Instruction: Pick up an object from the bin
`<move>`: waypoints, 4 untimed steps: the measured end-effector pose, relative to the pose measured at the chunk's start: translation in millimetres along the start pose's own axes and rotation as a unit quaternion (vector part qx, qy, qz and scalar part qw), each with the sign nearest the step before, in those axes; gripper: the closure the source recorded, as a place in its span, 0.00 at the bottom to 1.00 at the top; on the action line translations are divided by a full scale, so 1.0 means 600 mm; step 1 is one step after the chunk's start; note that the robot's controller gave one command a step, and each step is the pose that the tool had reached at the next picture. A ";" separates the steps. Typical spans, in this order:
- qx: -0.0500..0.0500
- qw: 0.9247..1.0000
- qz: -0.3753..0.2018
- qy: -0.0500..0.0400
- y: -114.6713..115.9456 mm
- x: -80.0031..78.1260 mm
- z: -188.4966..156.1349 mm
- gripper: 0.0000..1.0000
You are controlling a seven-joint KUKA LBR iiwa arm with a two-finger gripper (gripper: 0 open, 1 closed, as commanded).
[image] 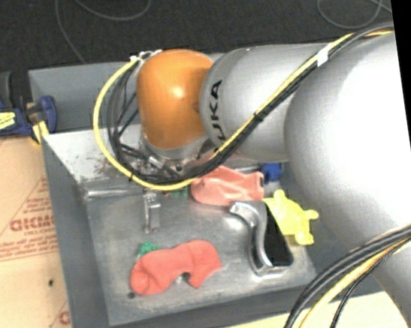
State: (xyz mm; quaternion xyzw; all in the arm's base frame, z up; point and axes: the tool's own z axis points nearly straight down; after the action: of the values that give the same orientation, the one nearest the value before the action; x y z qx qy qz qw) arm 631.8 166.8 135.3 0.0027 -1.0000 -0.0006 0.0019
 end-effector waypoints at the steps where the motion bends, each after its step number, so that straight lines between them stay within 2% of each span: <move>1: -0.001 1.000 0.001 -0.003 -0.001 -0.002 -0.009 0.00; 2: 0.000 0.999 -0.033 -0.006 -0.035 0.056 0.039 0.00; 3: 0.001 0.999 -0.044 -0.003 -0.047 0.077 0.058 0.00; 4: 0.001 0.998 -0.069 0.000 -0.040 0.104 0.050 0.00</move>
Offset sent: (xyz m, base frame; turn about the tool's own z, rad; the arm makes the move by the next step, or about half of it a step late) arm -0.0827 -0.0481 -0.0653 -0.1543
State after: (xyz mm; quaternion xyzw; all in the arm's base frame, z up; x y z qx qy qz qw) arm 569.5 142.3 105.8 0.0712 -0.9975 0.0005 0.0019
